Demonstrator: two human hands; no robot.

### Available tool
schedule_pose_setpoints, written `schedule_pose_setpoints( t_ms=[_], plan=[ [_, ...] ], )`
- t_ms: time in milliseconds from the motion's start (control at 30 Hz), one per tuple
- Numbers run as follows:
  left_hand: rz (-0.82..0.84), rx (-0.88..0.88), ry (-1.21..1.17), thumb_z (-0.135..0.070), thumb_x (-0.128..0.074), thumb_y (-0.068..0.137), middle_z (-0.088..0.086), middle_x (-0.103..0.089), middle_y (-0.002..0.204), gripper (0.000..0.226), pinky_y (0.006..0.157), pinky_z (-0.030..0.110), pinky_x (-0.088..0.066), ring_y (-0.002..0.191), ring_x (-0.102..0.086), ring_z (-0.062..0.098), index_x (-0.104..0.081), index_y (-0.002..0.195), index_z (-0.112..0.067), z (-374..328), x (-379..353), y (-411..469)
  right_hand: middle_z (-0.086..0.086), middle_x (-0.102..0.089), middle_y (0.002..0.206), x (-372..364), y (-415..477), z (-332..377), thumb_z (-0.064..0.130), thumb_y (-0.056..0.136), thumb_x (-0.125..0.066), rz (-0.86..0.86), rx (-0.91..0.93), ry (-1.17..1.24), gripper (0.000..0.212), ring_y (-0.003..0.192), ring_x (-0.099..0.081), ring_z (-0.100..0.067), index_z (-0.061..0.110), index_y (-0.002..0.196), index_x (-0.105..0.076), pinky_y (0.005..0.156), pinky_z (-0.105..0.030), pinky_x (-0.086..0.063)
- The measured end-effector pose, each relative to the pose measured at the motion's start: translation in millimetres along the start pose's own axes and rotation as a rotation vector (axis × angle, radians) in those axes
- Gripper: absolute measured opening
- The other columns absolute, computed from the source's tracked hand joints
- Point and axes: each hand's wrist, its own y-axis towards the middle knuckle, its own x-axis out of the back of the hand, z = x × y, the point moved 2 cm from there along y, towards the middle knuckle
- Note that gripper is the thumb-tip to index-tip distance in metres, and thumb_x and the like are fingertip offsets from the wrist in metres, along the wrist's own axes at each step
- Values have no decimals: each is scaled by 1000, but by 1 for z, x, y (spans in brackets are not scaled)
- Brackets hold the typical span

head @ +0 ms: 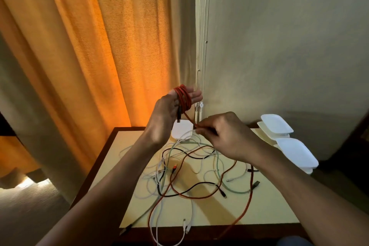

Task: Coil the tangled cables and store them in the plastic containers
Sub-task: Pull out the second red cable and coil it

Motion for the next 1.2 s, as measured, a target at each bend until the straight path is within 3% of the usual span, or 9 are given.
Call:
schedule_pose_setpoints(
  t_ms=[167, 300, 500, 667, 767, 867, 967, 1100, 1200],
  plan=[
    [-18, 184, 312, -31, -20, 111, 3, -78, 110, 55, 100, 36, -49, 109, -71, 16, -73, 111, -20, 24, 12, 3, 11, -61, 84, 35, -6, 9, 37, 100, -57, -32, 96, -243, 23, 76, -55, -10, 23, 100, -75, 61, -21, -36],
    [337, 435, 291, -59, -40, 101, 9, -78, 104, 51, 92, 42, -52, 96, -75, 30, -77, 105, -25, 106, 45, 12, 21, -57, 82, 69, 1, 15, 45, 90, -63, -68, 192, -302, 25, 70, -51, -3, 26, 94, -79, 60, -15, -31],
    [538, 247, 252, -36, -15, 103, 25, -73, 109, 67, 96, 49, -48, 100, -69, 38, -63, 115, 8, 11, -17, -41, 11, -68, 83, 106, 33, 6, 35, 79, -83, -233, 221, -150, 19, 69, -64, -7, 21, 92, -82, 66, -25, -50],
    [394, 221, -73, -34, -36, 98, 11, -77, 98, 49, 95, 33, -54, 97, -72, 23, -78, 100, -10, -4, -28, -45, 11, -73, 82, 96, 58, -14, 24, 80, -83, -253, 87, 93, 12, 74, -68, -4, 18, 90, -81, 68, -18, -51],
    [392, 73, -196, -40, -47, 92, 34, -67, 102, 59, 102, 54, -46, 102, -63, 47, -67, 108, 13, -20, -28, -37, 7, -76, 82, 68, 53, -19, 16, 89, -74, -140, -12, 265, 7, 77, -71, -2, 13, 94, -79, 69, -16, -55],
    [305, 47, -337, -41, -40, 95, 31, -65, 108, 66, 106, 42, -45, 110, -60, 41, -58, 123, 16, -31, -25, -27, 5, -73, 68, 40, 35, -16, -2, 99, -55, -50, -62, 492, 27, 63, -70, -3, 15, 85, -72, 59, -17, -54],
    [260, -20, -429, -35, -23, 99, 21, -71, 120, 62, 104, 31, -50, 121, -64, 32, -59, 130, 5, -37, -20, -21, 3, -72, 72, 7, 20, -14, 14, 98, -63, -25, -77, 391, 32, 61, -61, -5, 36, 77, -73, 62, -28, -49],
    [111, -105, -258, -31, -15, 103, 24, -63, 136, 62, 111, 35, -43, 131, -59, 33, -50, 137, 7, -23, -6, -7, 28, -61, 61, -4, 1, -15, 26, 98, -65, -20, -104, 328, 14, 60, -57, 4, 26, 92, -77, 60, -13, -40],
    [-38, -37, -33, -32, -21, 100, 20, -69, 130, 62, 114, 38, -43, 126, -64, 29, -53, 136, 7, -7, 7, 1, 20, -73, 86, -1, -14, -11, 38, 98, -65, 0, -24, 78, 21, 71, -59, 3, 24, 107, -78, 63, -19, -44]
  ],
)
